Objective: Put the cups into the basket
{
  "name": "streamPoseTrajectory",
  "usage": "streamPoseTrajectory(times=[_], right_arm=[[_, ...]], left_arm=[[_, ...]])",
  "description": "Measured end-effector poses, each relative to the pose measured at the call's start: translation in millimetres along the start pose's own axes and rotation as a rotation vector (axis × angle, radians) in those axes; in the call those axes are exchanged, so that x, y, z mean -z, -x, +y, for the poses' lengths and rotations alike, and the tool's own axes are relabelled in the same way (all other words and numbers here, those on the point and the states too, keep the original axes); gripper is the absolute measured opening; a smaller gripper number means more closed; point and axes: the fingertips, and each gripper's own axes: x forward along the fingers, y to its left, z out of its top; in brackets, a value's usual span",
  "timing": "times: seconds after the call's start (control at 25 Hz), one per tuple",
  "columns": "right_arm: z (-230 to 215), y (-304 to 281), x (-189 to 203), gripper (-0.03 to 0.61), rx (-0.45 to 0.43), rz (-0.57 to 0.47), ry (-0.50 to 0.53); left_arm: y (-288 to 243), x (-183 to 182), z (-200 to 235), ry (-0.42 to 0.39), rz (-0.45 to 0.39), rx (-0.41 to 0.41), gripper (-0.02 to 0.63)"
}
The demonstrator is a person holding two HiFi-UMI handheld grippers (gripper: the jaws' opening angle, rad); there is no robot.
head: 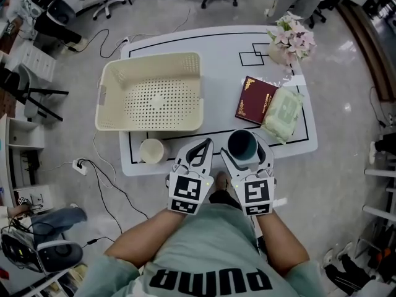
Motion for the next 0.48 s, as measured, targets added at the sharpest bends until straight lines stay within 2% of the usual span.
streamPoseTrajectory(times=[0.28,0.48], right_arm=[[12,15,-34,0.387,-0.003,-0.029,0.001],[25,14,-63,0.387,-0.037,-0.068,0.013]], left_arm=[[21,-27,5,0.010,-0.061,-0.008,0.005],[39,-38,25,0.029,-0.094,-0.057,0.005]])
